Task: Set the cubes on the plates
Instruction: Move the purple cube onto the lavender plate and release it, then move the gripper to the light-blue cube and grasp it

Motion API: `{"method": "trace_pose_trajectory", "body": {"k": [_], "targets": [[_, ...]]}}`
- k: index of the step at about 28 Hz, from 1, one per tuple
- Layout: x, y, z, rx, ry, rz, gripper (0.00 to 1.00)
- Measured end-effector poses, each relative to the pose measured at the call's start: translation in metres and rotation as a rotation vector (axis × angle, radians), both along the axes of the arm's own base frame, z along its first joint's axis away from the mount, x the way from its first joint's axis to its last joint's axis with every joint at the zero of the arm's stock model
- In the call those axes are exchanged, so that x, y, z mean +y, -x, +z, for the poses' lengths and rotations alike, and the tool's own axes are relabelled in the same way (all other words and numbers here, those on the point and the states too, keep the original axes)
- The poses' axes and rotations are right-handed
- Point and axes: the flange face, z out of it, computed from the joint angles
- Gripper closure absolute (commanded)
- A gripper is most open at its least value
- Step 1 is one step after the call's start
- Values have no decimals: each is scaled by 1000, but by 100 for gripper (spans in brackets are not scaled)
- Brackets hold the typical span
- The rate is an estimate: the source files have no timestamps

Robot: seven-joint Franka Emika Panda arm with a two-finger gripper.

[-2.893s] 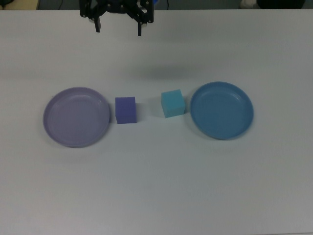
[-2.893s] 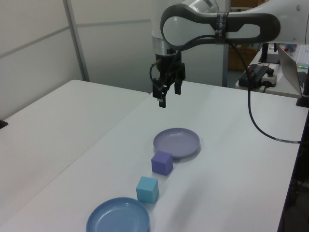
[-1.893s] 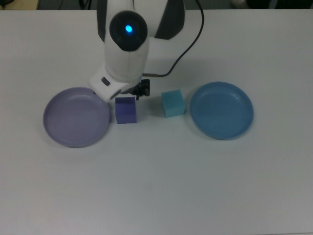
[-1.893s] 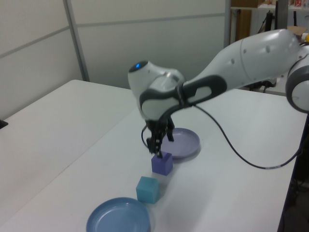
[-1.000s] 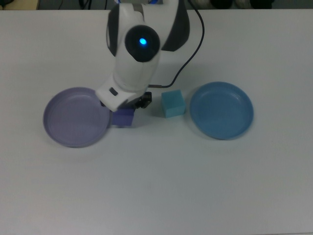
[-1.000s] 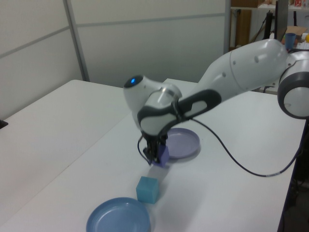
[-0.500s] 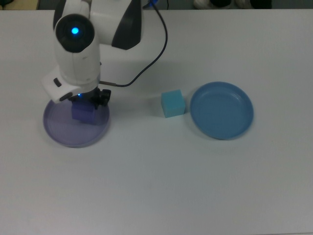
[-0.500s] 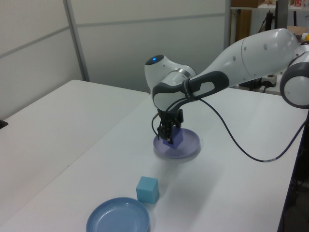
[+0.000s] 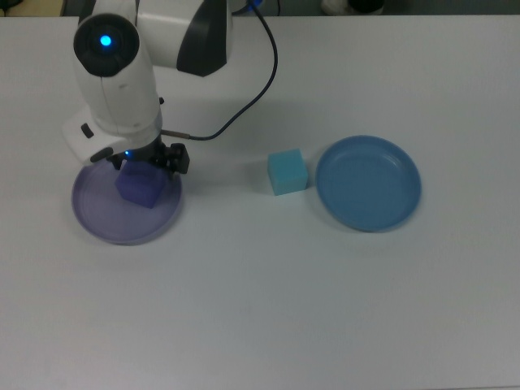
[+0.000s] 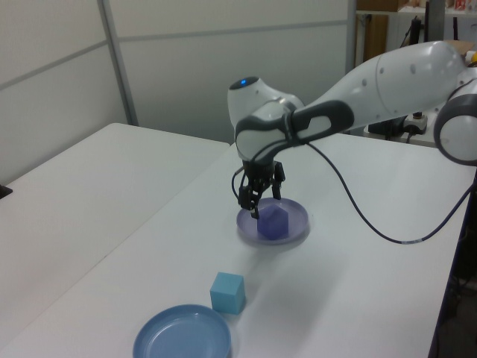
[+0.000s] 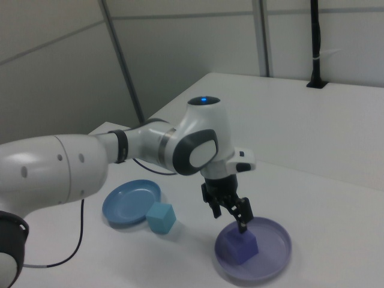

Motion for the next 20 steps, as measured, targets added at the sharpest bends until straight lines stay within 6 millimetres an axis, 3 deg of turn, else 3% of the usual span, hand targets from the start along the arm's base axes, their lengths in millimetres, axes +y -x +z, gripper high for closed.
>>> {"method": "trace_pose_trajectory", "body": {"k": [4,8,9,14,19,20], "targets": [[30,9,21,38,-39,30,0],[99,13,27,44,-59,130,0],[125,15,24,48,-62,168,0],[202,21,3,44,-68,283,0],[241,25,-26,60,-62,346,1],[244,25,-31,64,-57,353,6]]}}
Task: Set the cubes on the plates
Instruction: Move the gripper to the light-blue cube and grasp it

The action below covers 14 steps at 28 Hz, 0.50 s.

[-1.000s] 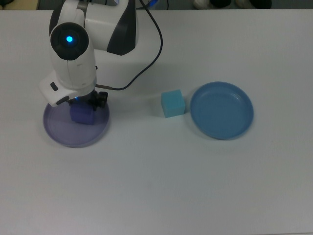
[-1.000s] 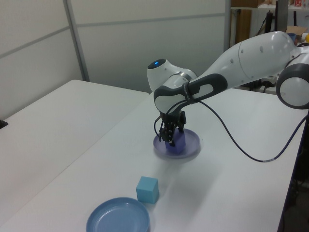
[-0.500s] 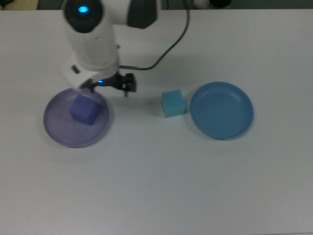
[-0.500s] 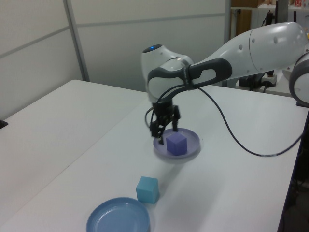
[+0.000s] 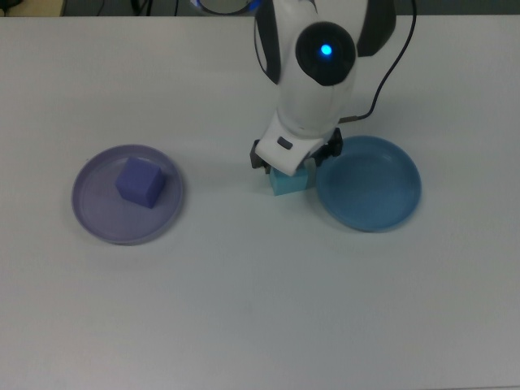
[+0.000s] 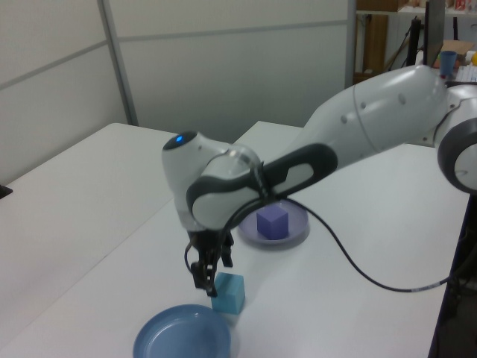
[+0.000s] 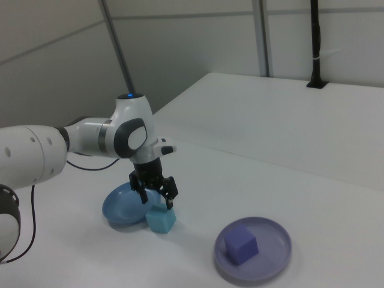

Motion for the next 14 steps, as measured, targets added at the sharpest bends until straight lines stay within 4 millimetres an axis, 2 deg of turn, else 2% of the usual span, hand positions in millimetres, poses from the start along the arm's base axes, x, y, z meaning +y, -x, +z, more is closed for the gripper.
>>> {"method": "trace_pose_trajectory", "body": {"k": [2,3,8,14], "targets": [[2,0,-9,7,17,13,30],[2,0,-12,10,24,17,54],[-7,-3,-20,17,40,13,99],[-14,-6,-17,10,40,2,100]]}}
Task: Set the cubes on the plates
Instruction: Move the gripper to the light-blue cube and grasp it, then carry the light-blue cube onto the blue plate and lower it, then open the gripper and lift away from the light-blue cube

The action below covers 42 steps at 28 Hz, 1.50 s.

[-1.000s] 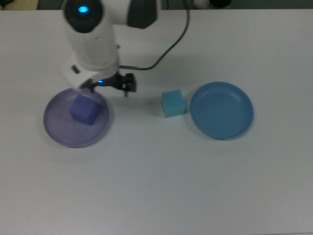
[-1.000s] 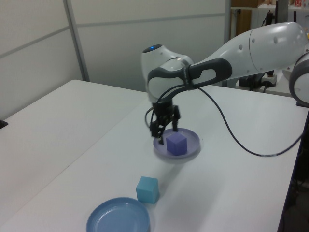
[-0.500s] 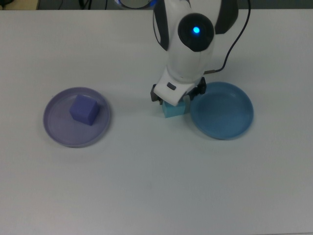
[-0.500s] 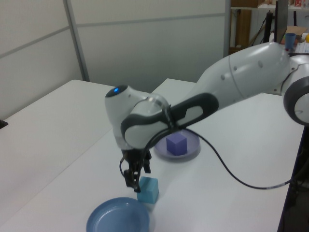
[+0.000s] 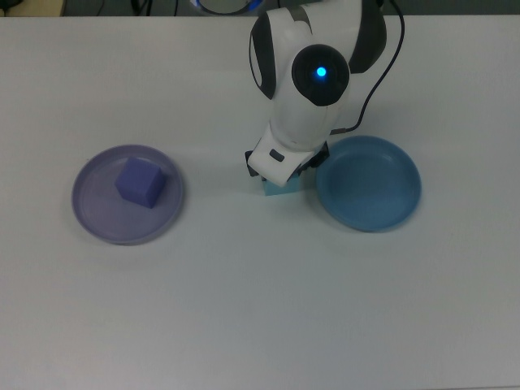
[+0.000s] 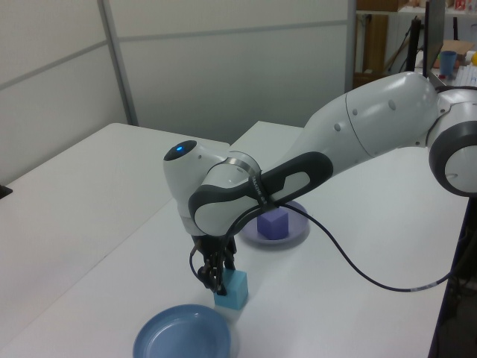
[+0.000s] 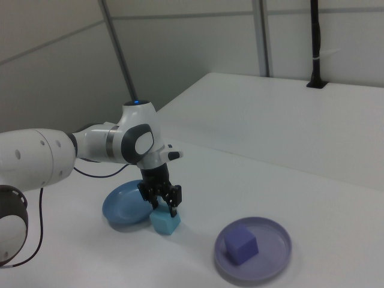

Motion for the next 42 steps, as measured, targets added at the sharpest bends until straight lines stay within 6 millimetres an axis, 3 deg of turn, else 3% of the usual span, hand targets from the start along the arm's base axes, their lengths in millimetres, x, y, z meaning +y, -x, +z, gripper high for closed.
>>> {"method": "trace_pose_trajectory", "body": {"k": [4,12,17,22,24,25,26,28,29,30,31,32,42], "targets": [[-3,-2,12,-19,-4,-5,100],[2,5,58,-55,-24,-5,100],[43,19,63,-59,-29,-7,100],[116,39,56,-108,-46,-34,100],[133,43,55,-133,-60,-33,99],[140,44,54,-145,-68,-29,95],[146,46,53,-153,-74,-28,78],[151,45,49,-164,-82,-28,74],[151,44,47,-165,-83,-30,66],[150,43,44,-164,-82,-32,50],[148,41,41,-162,-81,-34,12],[147,40,37,-158,-78,-36,0],[141,36,26,-145,-71,-45,0]]}}
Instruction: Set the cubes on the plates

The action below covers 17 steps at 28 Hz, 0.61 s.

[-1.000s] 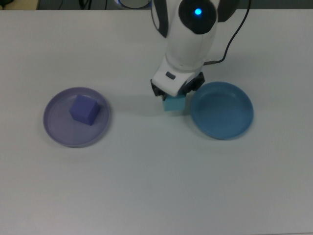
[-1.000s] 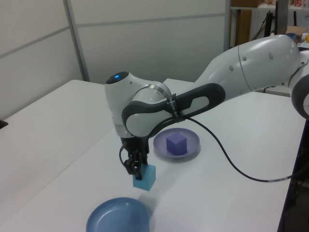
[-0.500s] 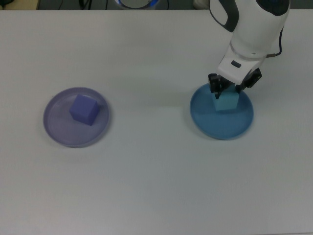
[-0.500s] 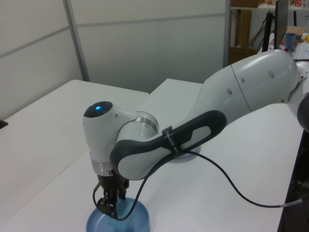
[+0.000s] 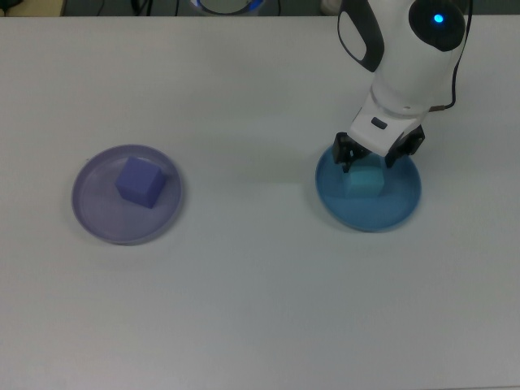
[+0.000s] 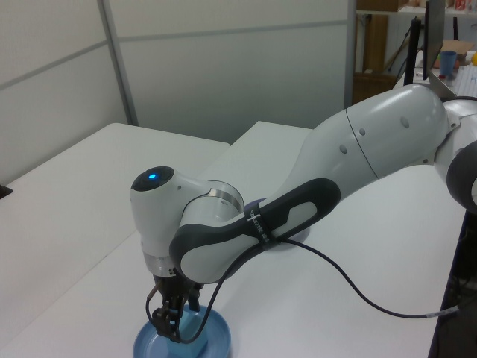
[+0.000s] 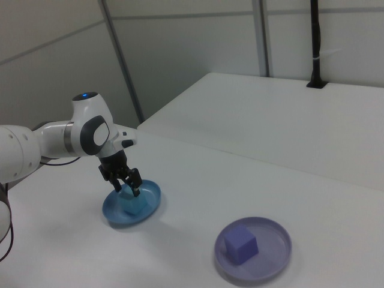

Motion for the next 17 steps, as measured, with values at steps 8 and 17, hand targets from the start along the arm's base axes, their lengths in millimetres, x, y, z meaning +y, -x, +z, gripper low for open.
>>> {"method": "trace_pose_trajectory", "body": {"k": [8,17], "targets": [[-13,-10,41,-47,-47,-106,0],[-164,-14,125,93,46,-332,0]]}}
